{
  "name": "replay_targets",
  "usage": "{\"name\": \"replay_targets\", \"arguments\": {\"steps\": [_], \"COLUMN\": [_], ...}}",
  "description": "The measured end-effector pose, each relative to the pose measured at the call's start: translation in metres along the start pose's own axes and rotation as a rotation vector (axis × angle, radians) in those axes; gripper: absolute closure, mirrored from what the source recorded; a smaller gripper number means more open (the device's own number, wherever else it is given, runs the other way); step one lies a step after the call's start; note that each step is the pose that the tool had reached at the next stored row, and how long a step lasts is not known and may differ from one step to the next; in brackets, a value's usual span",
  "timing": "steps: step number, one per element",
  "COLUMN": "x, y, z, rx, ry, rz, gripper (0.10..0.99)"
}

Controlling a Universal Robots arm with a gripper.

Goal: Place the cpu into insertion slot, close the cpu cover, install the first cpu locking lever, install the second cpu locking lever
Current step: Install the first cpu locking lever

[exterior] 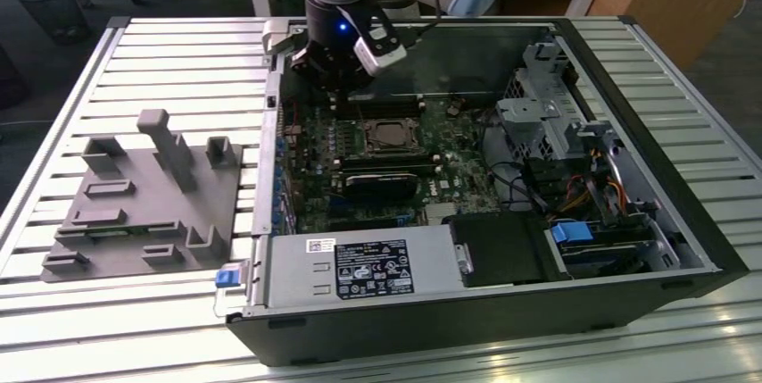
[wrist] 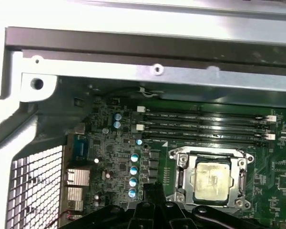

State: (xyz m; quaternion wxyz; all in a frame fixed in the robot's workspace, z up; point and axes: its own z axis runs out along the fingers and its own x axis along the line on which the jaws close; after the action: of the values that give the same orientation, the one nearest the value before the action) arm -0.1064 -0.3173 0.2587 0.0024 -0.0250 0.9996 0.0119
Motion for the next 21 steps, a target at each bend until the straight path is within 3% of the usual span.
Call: {"name": "replay_targets", "arguments": {"steps": [2, 7, 21], "x": [0.0015, 0.0009, -0.0040], "y": [0.0018, 0.0149, 0.0266], "z": [0.0005, 0.0032, 0.0068], "rx": [0.000, 0.000, -0.004], "ry": [0.0001, 0.0000, -0.0025], "rz": [0.000, 0.003, 0.017], "gripper": [0.980, 0.980, 0.980]}}
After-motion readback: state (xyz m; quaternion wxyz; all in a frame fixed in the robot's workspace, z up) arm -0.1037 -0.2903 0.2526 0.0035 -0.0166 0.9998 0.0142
